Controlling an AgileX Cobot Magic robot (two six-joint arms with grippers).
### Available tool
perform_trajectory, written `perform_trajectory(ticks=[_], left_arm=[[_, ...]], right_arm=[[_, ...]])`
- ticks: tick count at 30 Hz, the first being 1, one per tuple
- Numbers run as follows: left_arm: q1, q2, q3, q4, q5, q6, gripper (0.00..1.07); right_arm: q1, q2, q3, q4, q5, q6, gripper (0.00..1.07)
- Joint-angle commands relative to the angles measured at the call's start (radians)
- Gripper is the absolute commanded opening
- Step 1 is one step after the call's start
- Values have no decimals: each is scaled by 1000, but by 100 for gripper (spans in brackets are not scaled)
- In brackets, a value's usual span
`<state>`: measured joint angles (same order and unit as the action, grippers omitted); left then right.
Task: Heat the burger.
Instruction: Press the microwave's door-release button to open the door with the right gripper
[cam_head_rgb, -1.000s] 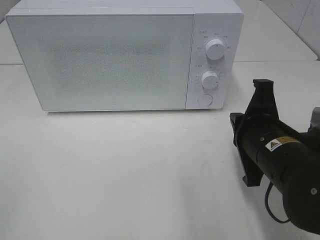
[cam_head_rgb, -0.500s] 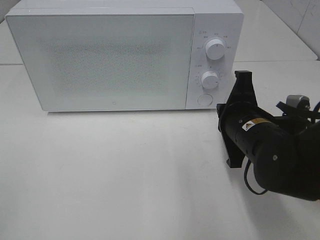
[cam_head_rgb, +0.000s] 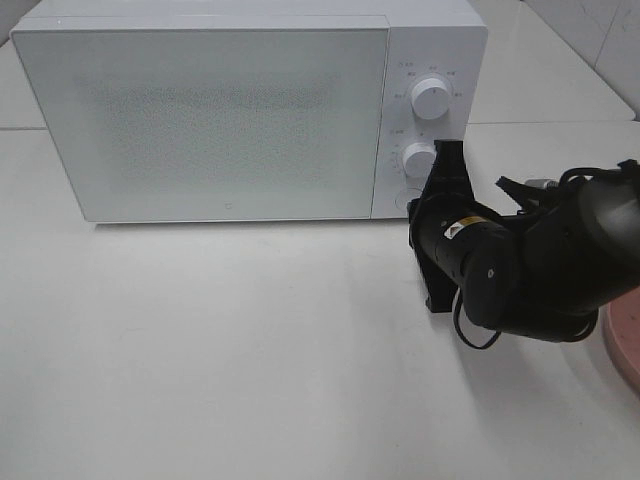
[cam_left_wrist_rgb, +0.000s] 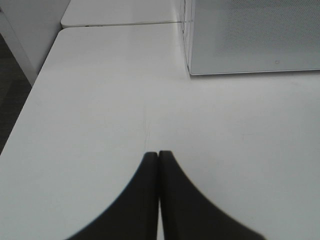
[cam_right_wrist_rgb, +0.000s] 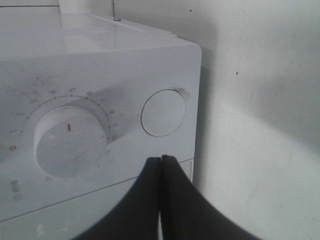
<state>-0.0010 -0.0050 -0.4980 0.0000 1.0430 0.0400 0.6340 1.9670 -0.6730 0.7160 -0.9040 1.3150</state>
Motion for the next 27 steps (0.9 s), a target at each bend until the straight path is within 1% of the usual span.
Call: perform_trajectory(ticks=[1, 4, 10, 22, 27], left_arm=[[2, -26, 2, 0, -6, -1, 0], [2, -26, 2, 0, -6, -1, 0], [2, -26, 2, 0, -6, -1, 0], [2, -26, 2, 0, -6, -1, 0], [2, -26, 2, 0, -6, -1, 0]], right_arm=[[-18, 15, -27, -35, 17, 12, 1], [-18, 39, -51, -36, 24, 11, 1], [-56, 85, -109, -64, 30, 15, 0], [-88, 133, -159, -75, 44, 14, 0], [-96, 163, -184, -56, 43, 15, 0]])
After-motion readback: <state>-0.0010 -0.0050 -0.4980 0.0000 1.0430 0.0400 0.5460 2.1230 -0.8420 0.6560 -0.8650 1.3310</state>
